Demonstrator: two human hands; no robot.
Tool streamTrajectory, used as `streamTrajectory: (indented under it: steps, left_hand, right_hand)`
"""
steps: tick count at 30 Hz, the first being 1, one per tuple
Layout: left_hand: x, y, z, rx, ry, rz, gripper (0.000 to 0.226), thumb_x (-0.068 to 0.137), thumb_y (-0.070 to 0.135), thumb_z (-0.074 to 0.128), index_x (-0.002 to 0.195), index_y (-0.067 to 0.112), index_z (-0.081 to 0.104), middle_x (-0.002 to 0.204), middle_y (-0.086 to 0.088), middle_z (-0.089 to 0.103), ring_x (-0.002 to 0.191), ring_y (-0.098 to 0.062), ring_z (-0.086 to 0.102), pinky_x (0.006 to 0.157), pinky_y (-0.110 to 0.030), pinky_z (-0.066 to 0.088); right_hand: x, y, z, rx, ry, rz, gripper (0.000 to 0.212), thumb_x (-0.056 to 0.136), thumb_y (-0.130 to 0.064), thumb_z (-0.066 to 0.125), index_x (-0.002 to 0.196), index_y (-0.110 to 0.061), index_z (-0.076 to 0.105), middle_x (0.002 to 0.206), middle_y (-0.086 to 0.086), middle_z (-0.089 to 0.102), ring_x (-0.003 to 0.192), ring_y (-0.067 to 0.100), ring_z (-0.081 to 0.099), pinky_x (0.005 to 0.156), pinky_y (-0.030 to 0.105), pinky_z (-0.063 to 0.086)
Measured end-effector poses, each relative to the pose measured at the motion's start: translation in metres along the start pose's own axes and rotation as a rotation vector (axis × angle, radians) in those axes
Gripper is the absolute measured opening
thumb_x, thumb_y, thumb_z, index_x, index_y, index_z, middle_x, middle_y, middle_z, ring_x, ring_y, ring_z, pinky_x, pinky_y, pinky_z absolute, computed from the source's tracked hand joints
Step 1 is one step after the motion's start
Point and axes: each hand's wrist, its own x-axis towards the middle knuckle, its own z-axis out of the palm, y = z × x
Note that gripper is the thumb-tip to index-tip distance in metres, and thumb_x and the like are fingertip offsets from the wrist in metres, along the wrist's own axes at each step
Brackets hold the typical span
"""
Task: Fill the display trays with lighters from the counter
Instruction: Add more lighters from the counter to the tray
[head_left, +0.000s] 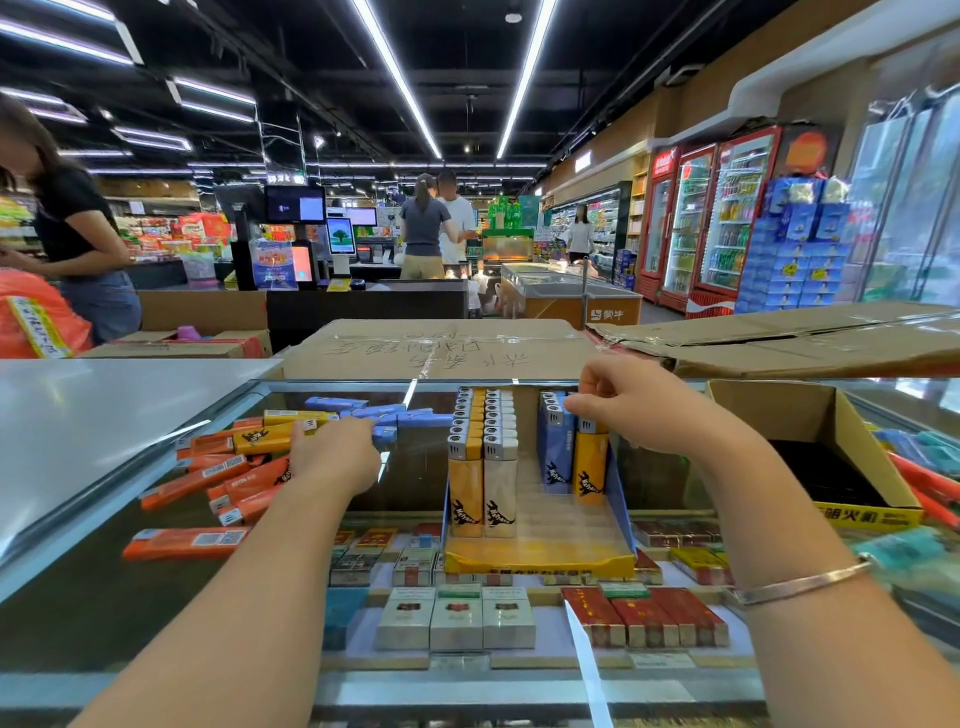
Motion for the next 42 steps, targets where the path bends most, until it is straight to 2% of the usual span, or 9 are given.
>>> streamTrajectory:
  steps: [6,10,14,18,25,31,35,39,42]
  left_hand:
    - [0.002,0.004,-0.004,0.121,-0.018,0.045,0.039,0.092,0.030,0.046,0.130,0.022,0.050,0.140,-0.008,0.042,0.124,-0.028,0.042,0.107,-0.045,0.030]
    - [0.005,0.003,-0.008,-0.061,-0.069,0.051,0.034,0.090,0.029,0.050,0.121,0.014,0.045,0.104,-0.007,0.059,0.091,-0.021,0.058,0.079,-0.037,0.051]
    - [0.008,0.006,-0.003,-0.201,0.027,0.101,0.024,0.090,0.012,0.052,0.112,0.015,0.042,0.082,0.001,0.049,0.072,-0.013,0.053,0.054,-0.026,0.043]
    - [0.018,0.021,-0.007,-0.356,0.083,0.153,0.022,0.087,0.005,0.053,0.096,0.021,0.041,0.092,-0.003,0.051,0.079,-0.017,0.053,0.066,-0.033,0.049]
    - [0.032,0.030,0.009,-0.394,-0.114,0.316,0.043,0.089,0.011,0.048,0.126,0.033,0.044,0.110,-0.002,0.056,0.091,-0.020,0.056,0.079,-0.041,0.053]
    - [0.033,0.035,0.001,-0.200,-0.104,0.351,0.014,0.087,0.027,0.055,0.101,0.025,0.054,0.103,0.001,0.058,0.088,-0.014,0.053,0.074,-0.032,0.048]
    - [0.032,0.033,-0.013,-0.126,-0.246,0.213,0.023,0.086,0.030,0.055,0.103,0.018,0.045,0.086,-0.004,0.059,0.065,-0.016,0.056,0.053,-0.029,0.049]
    - [0.029,0.024,-0.009,-0.093,-0.086,0.174,0.016,0.085,0.023,0.054,0.096,0.020,0.043,0.077,0.001,0.047,0.081,-0.017,0.049,0.073,-0.034,0.044]
    - [0.033,0.016,-0.002,-0.226,0.100,0.137,0.017,0.082,0.020,0.063,0.092,0.020,0.049,0.085,-0.003,0.053,0.078,-0.016,0.052,0.064,-0.031,0.047]
  right_hand:
    - [-0.001,-0.001,0.000,0.008,-0.007,0.008,0.018,0.091,-0.033,0.056,0.081,-0.019,0.052,0.072,-0.003,0.051,0.057,0.006,0.046,0.048,0.015,0.034]
    - [0.000,0.000,0.000,0.008,-0.010,0.013,0.018,0.091,-0.034,0.056,0.081,-0.019,0.051,0.072,-0.003,0.050,0.058,0.006,0.046,0.049,0.015,0.034]
    - [0.001,0.000,0.001,0.002,-0.014,0.019,0.018,0.092,-0.034,0.055,0.080,-0.020,0.051,0.073,-0.002,0.051,0.059,0.007,0.047,0.050,0.017,0.035]
    - [0.002,0.001,0.001,0.003,-0.016,0.018,0.020,0.091,-0.035,0.055,0.079,-0.020,0.051,0.071,-0.003,0.051,0.057,0.007,0.047,0.050,0.018,0.036]
    - [0.003,0.004,0.002,0.001,-0.011,0.034,0.020,0.091,-0.038,0.055,0.078,-0.022,0.051,0.068,-0.004,0.052,0.054,0.005,0.047,0.049,0.019,0.036]
    - [0.002,0.002,0.001,-0.005,-0.007,0.033,0.020,0.091,-0.037,0.055,0.078,-0.023,0.050,0.067,-0.005,0.051,0.055,0.005,0.046,0.050,0.019,0.036]
    - [0.002,0.002,0.002,-0.003,-0.013,0.038,0.020,0.092,-0.036,0.054,0.078,-0.022,0.050,0.066,-0.005,0.050,0.054,0.005,0.045,0.049,0.018,0.036]
    - [0.002,0.001,0.002,0.008,-0.021,0.046,0.019,0.092,-0.034,0.054,0.077,-0.022,0.051,0.065,-0.005,0.049,0.053,0.005,0.045,0.050,0.019,0.037]
    - [0.002,0.001,0.002,0.007,-0.021,0.050,0.018,0.092,-0.034,0.054,0.077,-0.024,0.050,0.065,-0.006,0.050,0.053,0.005,0.045,0.049,0.018,0.036]
